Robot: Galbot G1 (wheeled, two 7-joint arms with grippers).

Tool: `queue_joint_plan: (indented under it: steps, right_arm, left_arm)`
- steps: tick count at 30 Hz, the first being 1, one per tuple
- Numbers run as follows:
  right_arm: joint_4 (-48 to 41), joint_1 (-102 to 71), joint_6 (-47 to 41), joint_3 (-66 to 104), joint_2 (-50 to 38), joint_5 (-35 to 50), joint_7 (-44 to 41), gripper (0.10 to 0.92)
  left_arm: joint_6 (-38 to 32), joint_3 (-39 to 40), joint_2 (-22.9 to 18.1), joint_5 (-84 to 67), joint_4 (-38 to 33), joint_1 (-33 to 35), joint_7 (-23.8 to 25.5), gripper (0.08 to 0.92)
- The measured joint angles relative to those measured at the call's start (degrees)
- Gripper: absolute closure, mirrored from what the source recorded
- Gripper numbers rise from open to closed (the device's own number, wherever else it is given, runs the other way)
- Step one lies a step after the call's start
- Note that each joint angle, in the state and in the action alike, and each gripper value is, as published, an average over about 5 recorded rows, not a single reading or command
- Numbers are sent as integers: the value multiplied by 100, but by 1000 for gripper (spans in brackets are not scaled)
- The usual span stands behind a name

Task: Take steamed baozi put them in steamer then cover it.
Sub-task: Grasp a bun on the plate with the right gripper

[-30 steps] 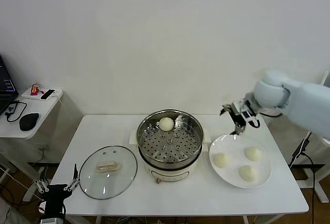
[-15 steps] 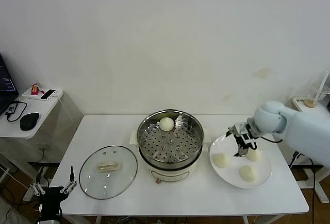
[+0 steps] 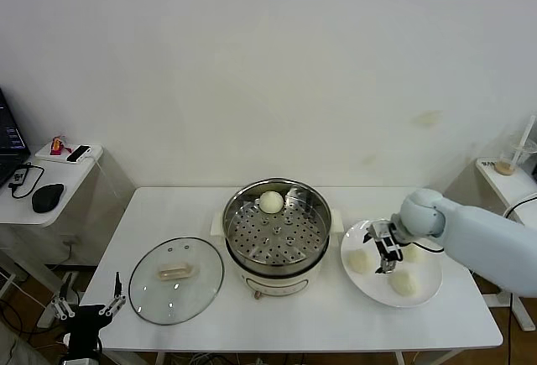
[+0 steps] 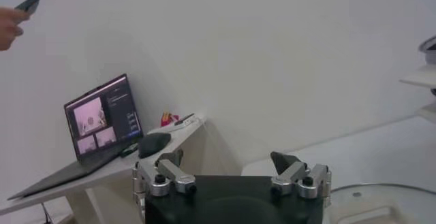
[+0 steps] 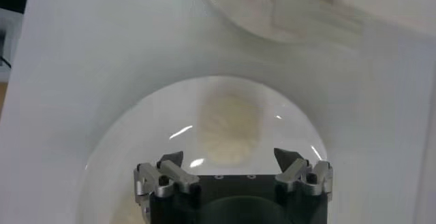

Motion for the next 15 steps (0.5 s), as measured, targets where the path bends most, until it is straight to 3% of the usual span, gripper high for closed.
queue_joint_plan:
  steps: [8, 15]
  right_arm:
    - [-281, -217, -5, 170, 237, -141, 27, 212]
    - [-455, -302, -15, 268, 380, -221, 1, 317]
  left_arm:
    - [0, -19, -14, 0, 11, -1, 0, 177]
    - [-1, -20, -27, 1, 15, -11, -1, 177]
